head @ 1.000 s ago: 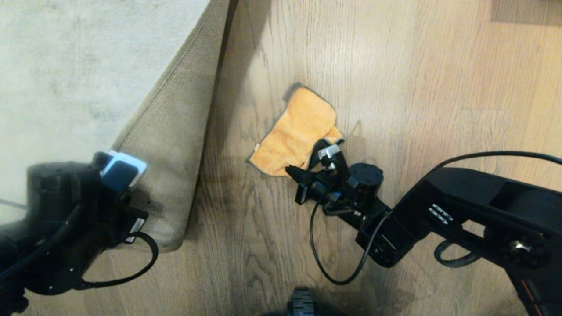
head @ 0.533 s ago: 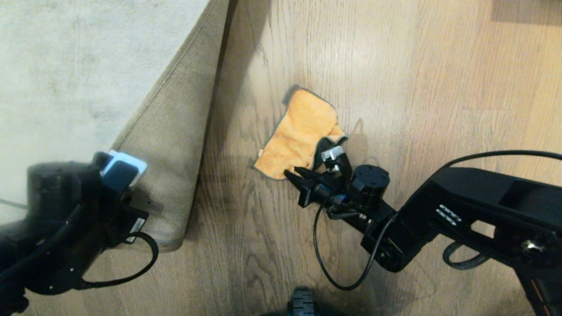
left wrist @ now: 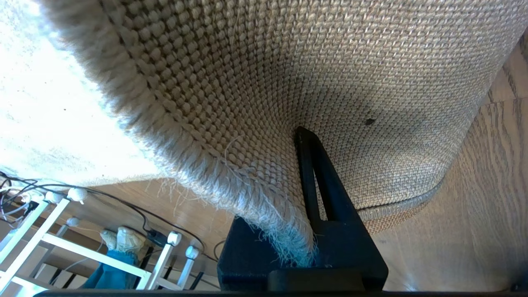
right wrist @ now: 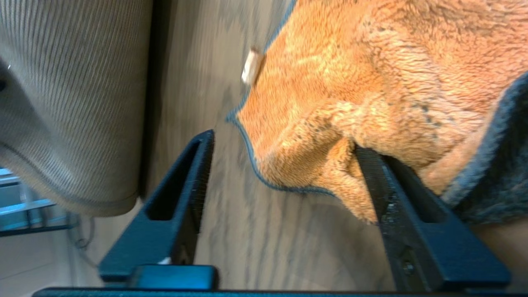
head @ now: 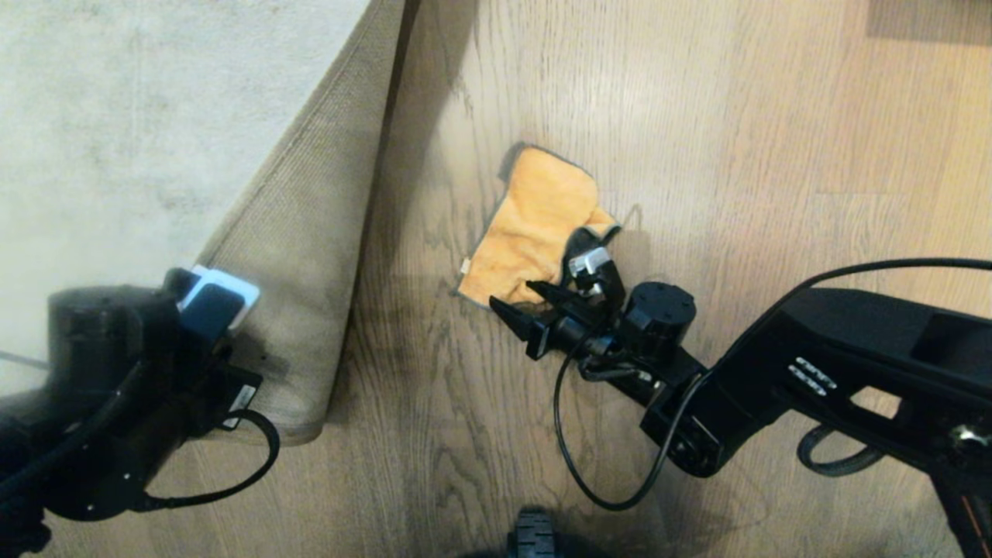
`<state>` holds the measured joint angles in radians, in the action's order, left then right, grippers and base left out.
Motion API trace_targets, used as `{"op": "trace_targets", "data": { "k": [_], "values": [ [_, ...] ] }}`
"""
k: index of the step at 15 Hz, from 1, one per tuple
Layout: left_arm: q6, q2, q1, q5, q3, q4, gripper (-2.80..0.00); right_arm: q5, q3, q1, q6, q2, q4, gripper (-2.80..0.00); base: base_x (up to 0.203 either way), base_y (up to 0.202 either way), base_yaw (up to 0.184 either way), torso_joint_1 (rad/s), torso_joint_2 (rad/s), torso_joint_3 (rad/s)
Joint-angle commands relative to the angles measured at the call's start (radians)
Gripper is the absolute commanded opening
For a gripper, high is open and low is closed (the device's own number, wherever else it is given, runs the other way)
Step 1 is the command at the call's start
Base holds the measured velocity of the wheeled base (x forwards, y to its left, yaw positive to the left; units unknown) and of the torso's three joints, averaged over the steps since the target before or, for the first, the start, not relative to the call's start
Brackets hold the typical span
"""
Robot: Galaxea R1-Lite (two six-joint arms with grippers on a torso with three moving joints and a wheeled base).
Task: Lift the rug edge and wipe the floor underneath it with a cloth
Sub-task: Wipe the floor under the carpet with a rag
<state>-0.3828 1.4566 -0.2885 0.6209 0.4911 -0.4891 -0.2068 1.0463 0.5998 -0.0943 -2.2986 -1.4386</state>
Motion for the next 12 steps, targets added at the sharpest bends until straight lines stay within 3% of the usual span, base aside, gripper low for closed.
{"op": "trace_targets", "data": {
  "k": [1, 12],
  "values": [
    [-0.001, -0.001, 0.000, 0.003, 0.000, -0.003, -2.80, 0.000, -0.006, 0.000, 0.010, 0.035, -0.007, 0.00, 0.000, 0.000, 0.000, 0.000, 0.00, 0.000],
    [-0.001, -0.004, 0.000, 0.005, 0.000, -0.005, -2.80, 0.001, -0.225, -0.001, 0.061, 0.212, 0.002, 0.00, 0.000, 0.000, 0.000, 0.000, 0.00, 0.000]
  ]
}}
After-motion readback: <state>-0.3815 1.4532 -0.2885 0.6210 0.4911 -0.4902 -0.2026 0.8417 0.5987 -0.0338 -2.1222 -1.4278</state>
